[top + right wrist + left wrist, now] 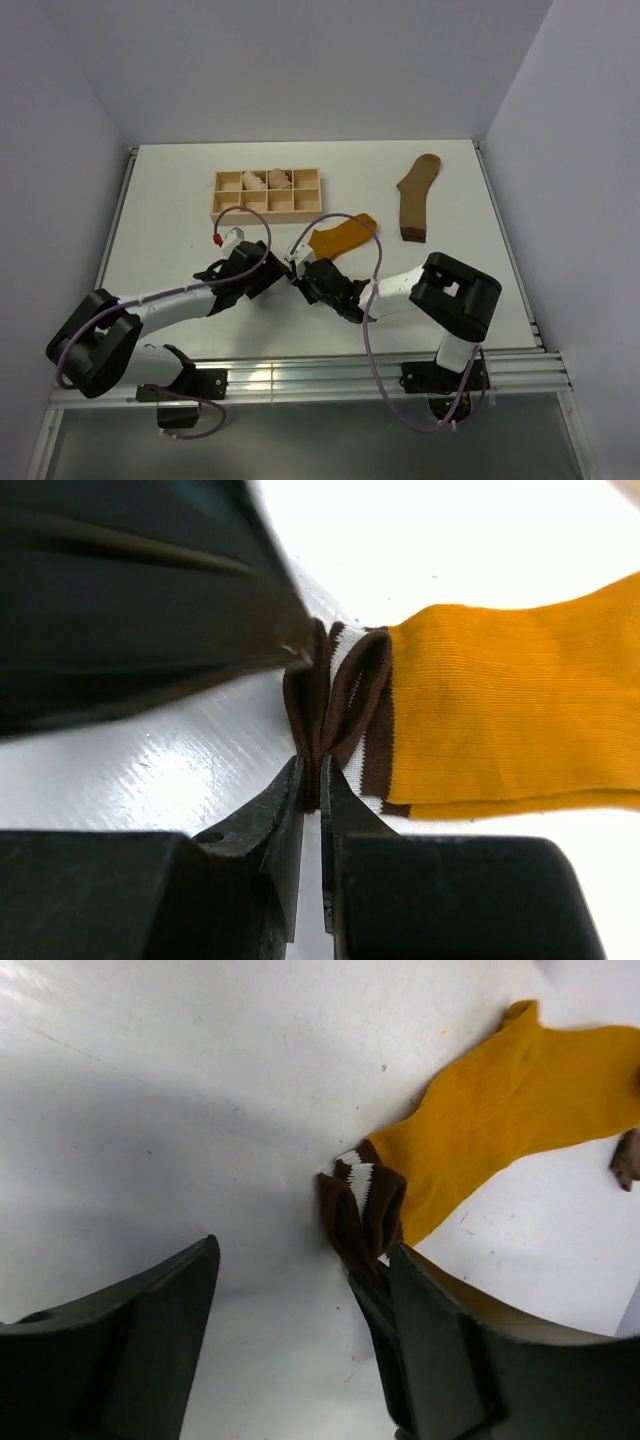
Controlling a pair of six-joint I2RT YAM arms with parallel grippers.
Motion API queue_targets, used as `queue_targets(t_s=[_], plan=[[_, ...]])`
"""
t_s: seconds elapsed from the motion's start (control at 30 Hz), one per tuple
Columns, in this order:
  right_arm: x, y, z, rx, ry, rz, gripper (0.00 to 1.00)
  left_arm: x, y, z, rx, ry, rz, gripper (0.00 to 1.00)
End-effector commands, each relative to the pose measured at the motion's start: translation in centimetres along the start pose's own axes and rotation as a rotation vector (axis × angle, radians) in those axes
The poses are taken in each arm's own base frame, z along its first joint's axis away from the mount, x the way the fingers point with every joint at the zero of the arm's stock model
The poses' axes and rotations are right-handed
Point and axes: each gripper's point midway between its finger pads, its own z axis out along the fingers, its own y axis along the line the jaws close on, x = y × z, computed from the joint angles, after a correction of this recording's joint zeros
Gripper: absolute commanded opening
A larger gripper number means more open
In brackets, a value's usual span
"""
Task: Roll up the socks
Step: Roll the sock at the center of the board.
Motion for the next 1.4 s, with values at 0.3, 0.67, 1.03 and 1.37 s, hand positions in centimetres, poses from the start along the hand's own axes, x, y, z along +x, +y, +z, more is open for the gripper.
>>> queue_targets(t_s=[0.3, 0.67, 1.03, 1.37], plan=[[-4.7, 3.4, -1.9, -0.54, 0.123, 0.435, 0.0, -4.4, -1.4, -4.7, 0.162, -0.177, -0.03, 0.81], [-5.9, 3.1, -1.5, -0.744, 0.186, 0.816, 0.0, -2.7, 1.1, -4.7, 0.146, -0.133, -0.025, 0.71], [-3.8, 3.5, -1.3, -0.734, 0.228, 0.945, 0.0, -1.7, 1.1, -3.9, 0.128, -0.084, -0.003, 0.65], [-0.8, 3.5, -0.7, -0.66, 0.312, 1.054, 0.0, -0.6, 1.5, -3.0, 0.102, -0.042, 0.0, 0.62]])
